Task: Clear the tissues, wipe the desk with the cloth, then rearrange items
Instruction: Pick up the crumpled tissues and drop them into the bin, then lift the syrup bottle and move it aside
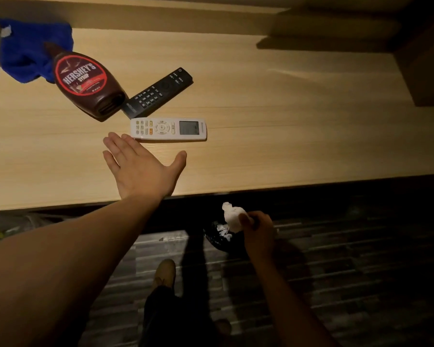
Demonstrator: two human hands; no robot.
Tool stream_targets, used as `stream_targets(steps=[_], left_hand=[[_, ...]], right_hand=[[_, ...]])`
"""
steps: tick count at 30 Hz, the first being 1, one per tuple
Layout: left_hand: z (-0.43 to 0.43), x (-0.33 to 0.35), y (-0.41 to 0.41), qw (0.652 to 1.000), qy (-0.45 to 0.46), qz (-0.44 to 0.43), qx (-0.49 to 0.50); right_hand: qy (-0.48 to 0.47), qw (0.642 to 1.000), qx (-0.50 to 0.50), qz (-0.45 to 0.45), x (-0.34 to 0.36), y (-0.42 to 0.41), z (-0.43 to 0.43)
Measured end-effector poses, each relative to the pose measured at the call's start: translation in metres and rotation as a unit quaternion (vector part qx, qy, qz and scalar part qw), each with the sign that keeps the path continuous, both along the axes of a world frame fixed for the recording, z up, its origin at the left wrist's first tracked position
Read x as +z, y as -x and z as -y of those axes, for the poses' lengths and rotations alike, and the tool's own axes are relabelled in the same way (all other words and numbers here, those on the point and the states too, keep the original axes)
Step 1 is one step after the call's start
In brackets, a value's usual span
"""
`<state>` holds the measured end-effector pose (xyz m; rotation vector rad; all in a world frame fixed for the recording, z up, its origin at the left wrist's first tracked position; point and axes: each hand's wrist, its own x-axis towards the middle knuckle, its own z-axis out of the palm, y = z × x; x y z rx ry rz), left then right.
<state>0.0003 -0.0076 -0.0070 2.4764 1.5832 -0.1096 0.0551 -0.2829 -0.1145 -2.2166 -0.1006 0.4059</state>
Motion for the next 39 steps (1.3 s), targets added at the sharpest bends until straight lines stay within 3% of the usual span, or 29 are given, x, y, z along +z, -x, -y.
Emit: stream_targets(steps=[6, 10, 13, 20, 25, 27, 35, 39], left_hand=[[0.001, 0.0, 0.0, 1.0, -0.013, 0.006, 0.003], [0.001, 0.0, 0.0, 1.0, -0.009, 0.007, 0.0], [0.0, 0.001, 0.0, 1.0, -0.006, 0.012, 0.0], [-0.001, 0.0, 0.001, 1.0, -0.001, 0.012, -0.005], [-0.002, 0.002, 0.002, 1.0, 0.019, 0.014, -0.007], [-0.002, 0.004, 0.002, 0.999, 0.027, 0.019, -0.011], [-0.008, 0.011, 0.005, 0.995, 0.063, 0.071, -0.002], [-0.016, 0.027, 0.013, 0.984, 0.133, 0.121, 0.005]], right_hand=[[0.09, 0.995, -0.032, -0.019, -0.08, -0.01, 0.03], [0.066, 0.994, -0.059, -0.061, -0.082, -0.013, 0.039], [0.063, 0.996, -0.054, -0.04, -0.069, -0.007, 0.038], [-0.028, 1.0, 0.012, 0.006, 0.022, 0.013, 0.006], [-0.136, 0.988, 0.023, -0.074, 0.1, 0.003, -0.046], [-0.152, 0.985, 0.052, -0.057, 0.128, -0.008, -0.067], [-0.074, 0.988, 0.136, 0.008, 0.198, -0.064, -0.164], [-0.018, 0.982, 0.184, 0.021, 0.229, -0.09, -0.218]])
